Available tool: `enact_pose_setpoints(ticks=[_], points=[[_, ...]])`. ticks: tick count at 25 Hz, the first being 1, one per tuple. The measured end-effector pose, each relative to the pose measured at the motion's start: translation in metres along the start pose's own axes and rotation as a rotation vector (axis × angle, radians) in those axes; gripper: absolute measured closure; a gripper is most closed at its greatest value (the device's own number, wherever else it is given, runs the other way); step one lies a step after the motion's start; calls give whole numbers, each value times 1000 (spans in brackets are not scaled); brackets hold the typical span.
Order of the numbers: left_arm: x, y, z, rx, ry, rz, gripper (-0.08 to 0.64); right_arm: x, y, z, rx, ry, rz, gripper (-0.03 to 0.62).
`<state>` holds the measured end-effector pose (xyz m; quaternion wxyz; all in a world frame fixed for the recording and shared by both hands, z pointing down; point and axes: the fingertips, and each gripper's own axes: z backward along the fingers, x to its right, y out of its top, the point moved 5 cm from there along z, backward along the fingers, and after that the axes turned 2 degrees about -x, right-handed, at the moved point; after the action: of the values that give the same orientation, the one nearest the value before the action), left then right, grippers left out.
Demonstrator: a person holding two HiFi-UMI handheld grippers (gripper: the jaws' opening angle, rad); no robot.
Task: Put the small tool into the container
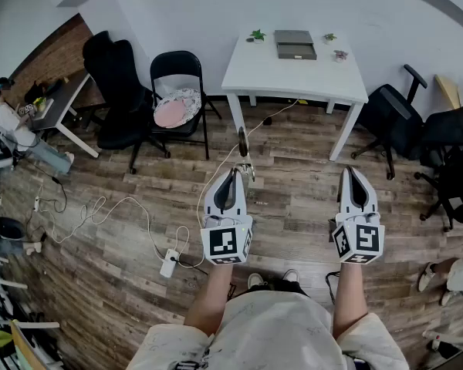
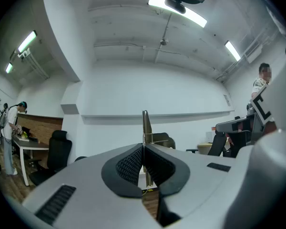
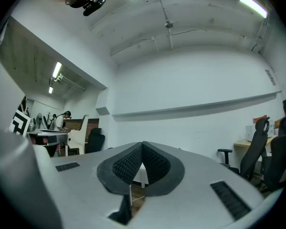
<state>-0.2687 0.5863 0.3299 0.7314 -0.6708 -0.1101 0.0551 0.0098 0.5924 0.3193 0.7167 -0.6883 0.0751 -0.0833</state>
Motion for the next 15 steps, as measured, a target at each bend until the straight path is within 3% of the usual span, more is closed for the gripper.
enact_pose_setpoints(ticks=[15], points=[[52,-2,-29,-15,-2,-13,551,55,-15,-4,-18,6,-24,577]])
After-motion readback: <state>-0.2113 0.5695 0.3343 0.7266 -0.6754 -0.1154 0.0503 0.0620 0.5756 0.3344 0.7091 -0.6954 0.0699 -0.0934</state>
